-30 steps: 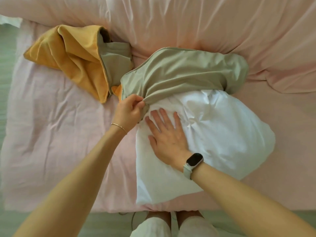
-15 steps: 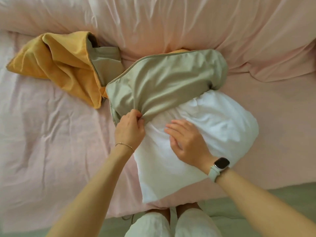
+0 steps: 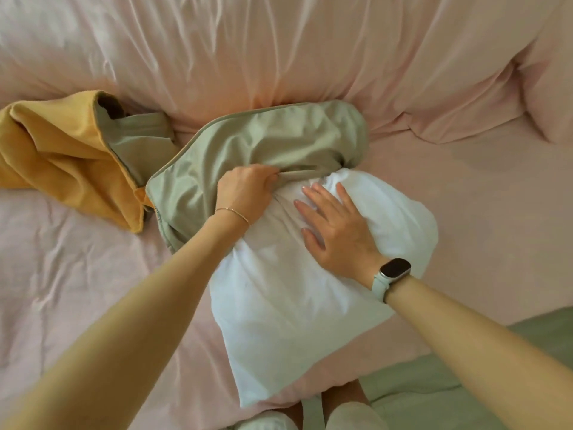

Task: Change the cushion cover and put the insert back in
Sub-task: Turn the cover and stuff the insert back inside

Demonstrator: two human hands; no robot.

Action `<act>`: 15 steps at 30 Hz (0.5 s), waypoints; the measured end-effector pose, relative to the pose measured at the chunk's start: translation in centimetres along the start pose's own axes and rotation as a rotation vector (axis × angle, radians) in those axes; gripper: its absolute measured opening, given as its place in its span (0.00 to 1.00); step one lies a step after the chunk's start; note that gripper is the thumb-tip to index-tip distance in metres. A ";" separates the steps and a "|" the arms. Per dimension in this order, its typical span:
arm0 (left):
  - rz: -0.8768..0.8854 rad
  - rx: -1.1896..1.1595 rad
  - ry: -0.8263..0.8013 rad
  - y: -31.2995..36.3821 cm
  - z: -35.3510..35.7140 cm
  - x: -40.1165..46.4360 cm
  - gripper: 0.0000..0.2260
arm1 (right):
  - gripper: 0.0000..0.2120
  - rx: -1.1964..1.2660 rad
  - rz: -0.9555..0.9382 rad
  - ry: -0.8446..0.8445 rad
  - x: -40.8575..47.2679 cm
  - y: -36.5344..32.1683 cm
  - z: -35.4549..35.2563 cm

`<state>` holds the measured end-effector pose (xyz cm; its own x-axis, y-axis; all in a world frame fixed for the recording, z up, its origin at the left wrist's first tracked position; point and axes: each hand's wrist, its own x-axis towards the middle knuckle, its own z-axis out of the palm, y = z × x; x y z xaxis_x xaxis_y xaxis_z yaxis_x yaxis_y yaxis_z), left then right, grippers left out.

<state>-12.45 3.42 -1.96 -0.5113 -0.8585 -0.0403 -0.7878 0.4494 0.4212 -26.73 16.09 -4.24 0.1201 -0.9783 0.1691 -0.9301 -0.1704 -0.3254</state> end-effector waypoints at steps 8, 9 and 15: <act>-0.428 -0.793 -0.152 2.5 -2.3 0.4 0.15 | 0.25 -0.057 0.129 -0.369 7.3 -1.4 3.5; -0.452 -0.816 -0.147 2.3 -2.4 0.0 0.16 | 0.24 -0.067 0.141 -0.388 8.5 -1.3 4.2; -0.492 -0.420 -0.018 1.7 -0.9 -0.5 0.07 | 0.21 0.161 -0.048 -0.177 1.9 0.0 1.4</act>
<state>-13.20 4.40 -0.37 -0.1330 -0.9336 -0.3327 -0.7317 -0.1339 0.6683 -26.01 14.06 -5.16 0.2351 -0.9716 0.0265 -0.8561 -0.2199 -0.4678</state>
